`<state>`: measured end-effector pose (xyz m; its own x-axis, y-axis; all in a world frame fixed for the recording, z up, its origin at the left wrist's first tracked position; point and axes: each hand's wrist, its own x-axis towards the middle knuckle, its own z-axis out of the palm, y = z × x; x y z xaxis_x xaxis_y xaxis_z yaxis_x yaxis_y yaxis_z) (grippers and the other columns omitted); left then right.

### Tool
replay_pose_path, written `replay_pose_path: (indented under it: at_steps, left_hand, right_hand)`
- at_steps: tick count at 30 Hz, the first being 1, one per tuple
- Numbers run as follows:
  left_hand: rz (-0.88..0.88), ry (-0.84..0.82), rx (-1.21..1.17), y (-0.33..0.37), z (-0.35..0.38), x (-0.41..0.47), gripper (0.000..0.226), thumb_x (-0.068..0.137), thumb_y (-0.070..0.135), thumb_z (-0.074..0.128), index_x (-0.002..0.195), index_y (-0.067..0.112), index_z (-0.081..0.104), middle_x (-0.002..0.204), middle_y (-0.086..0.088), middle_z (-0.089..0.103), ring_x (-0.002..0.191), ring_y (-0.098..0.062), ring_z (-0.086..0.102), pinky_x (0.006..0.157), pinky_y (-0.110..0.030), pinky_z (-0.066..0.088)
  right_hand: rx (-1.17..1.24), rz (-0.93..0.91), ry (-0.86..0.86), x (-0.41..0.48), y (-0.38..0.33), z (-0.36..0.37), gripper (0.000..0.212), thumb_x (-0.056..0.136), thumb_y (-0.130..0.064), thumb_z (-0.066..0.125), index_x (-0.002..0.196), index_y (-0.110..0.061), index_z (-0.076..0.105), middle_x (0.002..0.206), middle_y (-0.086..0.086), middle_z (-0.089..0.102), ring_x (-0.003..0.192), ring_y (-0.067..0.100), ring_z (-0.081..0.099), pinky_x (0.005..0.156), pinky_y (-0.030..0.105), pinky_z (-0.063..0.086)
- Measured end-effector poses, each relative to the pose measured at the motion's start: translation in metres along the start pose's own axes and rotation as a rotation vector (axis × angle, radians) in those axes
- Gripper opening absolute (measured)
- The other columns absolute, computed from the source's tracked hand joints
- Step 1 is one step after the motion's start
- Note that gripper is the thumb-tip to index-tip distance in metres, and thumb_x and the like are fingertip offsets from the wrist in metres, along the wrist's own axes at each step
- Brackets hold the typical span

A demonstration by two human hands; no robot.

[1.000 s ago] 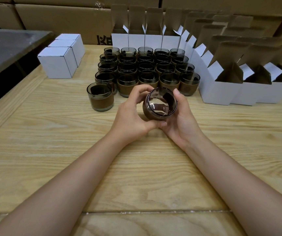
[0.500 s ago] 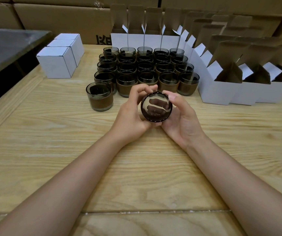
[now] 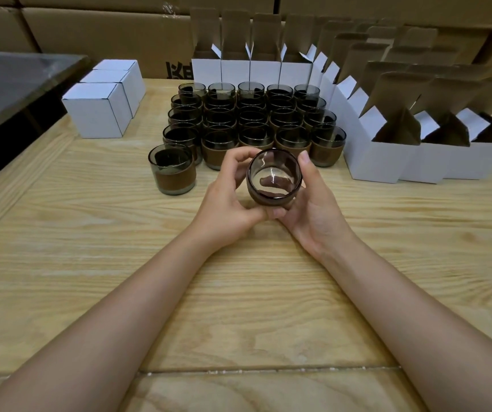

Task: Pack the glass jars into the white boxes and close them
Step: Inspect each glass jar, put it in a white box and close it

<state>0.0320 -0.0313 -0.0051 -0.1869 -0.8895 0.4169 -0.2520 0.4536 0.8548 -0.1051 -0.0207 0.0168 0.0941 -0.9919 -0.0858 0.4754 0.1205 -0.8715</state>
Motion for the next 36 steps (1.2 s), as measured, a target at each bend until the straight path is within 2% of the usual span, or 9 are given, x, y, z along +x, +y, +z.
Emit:
replay_pose_path:
  at_steps: [5, 9, 12, 15, 20, 24, 26, 34, 36]
  left_hand:
    - [-0.022, 0.000, -0.014, -0.001, 0.001, 0.000, 0.074, 0.060, 0.026, 0.084, 0.119, 0.033, 0.040, 0.121, 0.015, 0.058, 0.120, -0.006, 0.055, 0.108, -0.030, 0.040]
    - [-0.073, 0.054, -0.084, -0.005, -0.002, 0.001, 0.071, 0.067, 0.010, 0.085, 0.123, 0.019, 0.042, 0.123, -0.001, 0.061, 0.119, -0.010, 0.057, 0.107, -0.032, 0.042]
    - [-0.129, 0.104, -0.097, -0.007, -0.002, 0.003, 0.067, 0.070, 0.011, 0.084, 0.123, 0.020, 0.043, 0.120, 0.001, 0.062, 0.116, -0.008, 0.058, 0.100, -0.022, 0.044]
    - [-0.171, 0.139, -0.062, -0.010, -0.001, 0.004, 0.066, 0.071, 0.014, 0.084, 0.124, 0.021, 0.045, 0.121, 0.004, 0.062, 0.115, -0.004, 0.057, 0.095, -0.015, 0.044]
    - [-0.214, 0.152, 0.142, -0.013, -0.001, 0.006, 0.071, 0.072, 0.029, 0.083, 0.132, 0.025, 0.046, 0.120, 0.016, 0.057, 0.107, 0.003, 0.052, 0.084, -0.001, 0.037]
    - [-0.207, 0.154, 0.294, -0.013, -0.002, 0.007, 0.079, 0.073, 0.033, 0.082, 0.141, 0.022, 0.043, 0.132, 0.004, 0.056, 0.122, -0.013, 0.049, 0.101, -0.031, 0.042]
    - [-0.240, 0.139, 0.323, -0.013, -0.002, 0.008, 0.086, 0.074, 0.034, 0.081, 0.147, 0.020, 0.038, 0.135, -0.001, 0.055, 0.124, -0.018, 0.050, 0.103, -0.037, 0.042]
    - [-0.301, 0.130, 0.452, -0.015, 0.001, 0.009, 0.096, 0.077, 0.040, 0.077, 0.152, 0.015, 0.023, 0.142, -0.007, 0.050, 0.134, -0.024, 0.041, 0.109, -0.034, 0.033]
    - [-0.288, 0.148, 0.460, -0.014, 0.002, 0.008, 0.096, 0.078, 0.039, 0.077, 0.152, 0.014, 0.020, 0.143, -0.007, 0.049, 0.134, -0.025, 0.040, 0.107, -0.034, 0.032]
  right_hand:
    - [-0.049, -0.016, 0.033, 0.004, 0.005, -0.003, 0.066, 0.085, -0.053, 0.048, 0.131, -0.004, 0.052, 0.124, 0.020, 0.063, 0.104, 0.030, 0.065, 0.094, 0.054, 0.047]
    - [-0.228, -0.105, 0.083, 0.006, 0.013, -0.003, 0.039, 0.101, -0.040, 0.038, 0.114, -0.011, 0.062, 0.110, 0.011, 0.071, 0.098, 0.022, 0.069, 0.076, 0.033, 0.057]
    - [-0.480, -0.234, 0.159, 0.006, 0.017, -0.005, 0.026, 0.102, -0.030, 0.043, 0.117, -0.019, 0.062, 0.124, 0.012, 0.062, 0.106, 0.018, 0.063, 0.089, 0.033, 0.054]
    - [-0.587, -0.299, 0.139, 0.006, 0.016, -0.008, 0.031, 0.100, -0.019, 0.047, 0.129, -0.021, 0.057, 0.130, 0.005, 0.058, 0.111, 0.012, 0.058, 0.094, 0.027, 0.050]
    - [-0.611, -0.205, 0.082, 0.010, 0.017, -0.011, 0.042, 0.099, -0.007, 0.044, 0.140, -0.016, 0.049, 0.135, 0.006, 0.056, 0.122, 0.019, 0.054, 0.106, 0.042, 0.043]
    - [-0.671, -0.186, 0.038, 0.011, 0.016, -0.013, 0.049, 0.099, -0.001, 0.042, 0.145, -0.017, 0.042, 0.141, 0.006, 0.050, 0.120, 0.015, 0.056, 0.103, 0.035, 0.046]
    - [-0.726, -0.199, 0.021, 0.011, 0.018, -0.012, 0.052, 0.098, 0.001, 0.042, 0.147, -0.016, 0.039, 0.145, 0.002, 0.045, 0.122, 0.013, 0.055, 0.106, 0.033, 0.043]
    - [-1.020, -0.239, -0.005, 0.014, 0.022, -0.015, 0.059, 0.096, -0.013, 0.050, 0.150, -0.022, 0.032, 0.133, -0.003, 0.047, 0.116, 0.012, 0.051, 0.106, 0.032, 0.041]
    - [-1.040, -0.246, -0.032, 0.012, 0.023, -0.014, 0.059, 0.096, -0.016, 0.052, 0.151, -0.019, 0.030, 0.139, -0.002, 0.045, 0.124, 0.014, 0.047, 0.109, 0.033, 0.038]
